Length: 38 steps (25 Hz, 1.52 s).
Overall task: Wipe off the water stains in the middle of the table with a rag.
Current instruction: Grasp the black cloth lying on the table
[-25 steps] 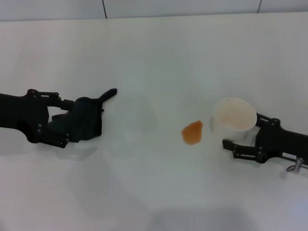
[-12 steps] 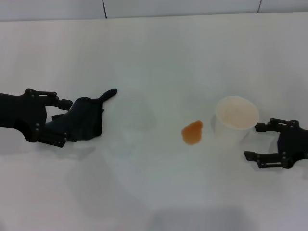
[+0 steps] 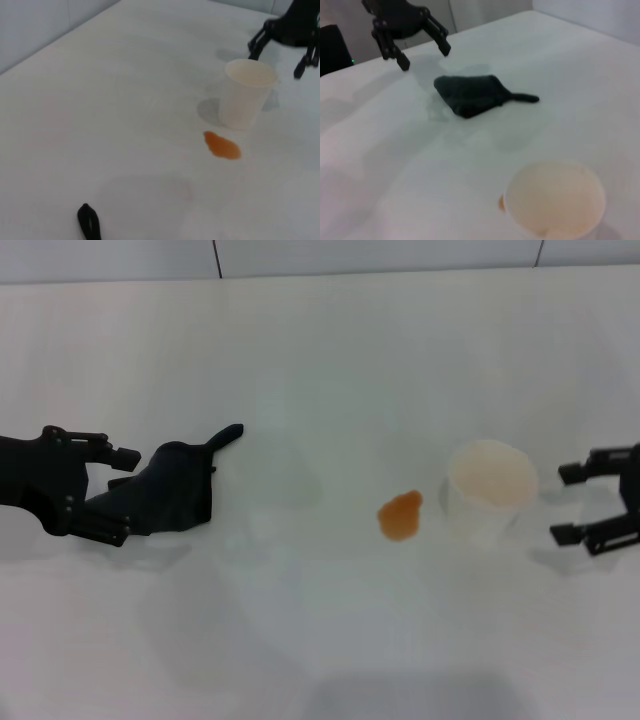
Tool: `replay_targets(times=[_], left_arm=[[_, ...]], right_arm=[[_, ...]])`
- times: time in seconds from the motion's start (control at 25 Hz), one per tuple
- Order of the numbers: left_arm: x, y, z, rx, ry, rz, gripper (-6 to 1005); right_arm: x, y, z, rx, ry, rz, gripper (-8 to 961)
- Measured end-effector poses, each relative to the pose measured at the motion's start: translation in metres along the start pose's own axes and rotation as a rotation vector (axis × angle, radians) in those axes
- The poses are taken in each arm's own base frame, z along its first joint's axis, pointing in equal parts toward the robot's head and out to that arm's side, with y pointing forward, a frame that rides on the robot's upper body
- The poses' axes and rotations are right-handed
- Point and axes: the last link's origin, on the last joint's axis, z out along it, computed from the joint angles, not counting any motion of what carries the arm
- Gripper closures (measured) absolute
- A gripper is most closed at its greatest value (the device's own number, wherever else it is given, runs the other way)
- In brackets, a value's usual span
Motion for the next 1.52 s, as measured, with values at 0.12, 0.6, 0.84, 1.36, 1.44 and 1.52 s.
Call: replay_targets(times=[0.12, 0.6, 0.84, 1.36, 1.44, 1.52], left_arm=[[0.001, 0.0, 0.001, 0.001, -0.005, -0.001, 107], [0.007, -0.008, -0.01, 0.064, -0.125, -0.033, 116], [0.011, -0.015, -0.021, 0.134, -0.166, -0.044, 120], [-0.006, -0.031, 0.007, 0.22, -0.218, -0.1, 129], [-0.008, -0.03, 0.016, 0.216, -0.214, -0.101, 131], [-0.009, -0.03, 0.023, 0.214, -0.212, -0.101, 132]], right_arm=[[-0.016, -0.004, -0.01, -0.002, 0.001, -0.028, 78], [-0.056, -0.009, -0.001, -0.048, 0.067, -0.106, 79], [-0.06, -0.009, 0.006, -0.053, 0.071, -0.123, 79], [-0.063, -0.007, 0.011, -0.057, 0.059, -0.127, 78], [-0.064, -0.007, 0.012, -0.059, 0.057, -0.13, 78], [-0.065, -0.007, 0.013, -0.062, 0.056, -0.133, 78]])
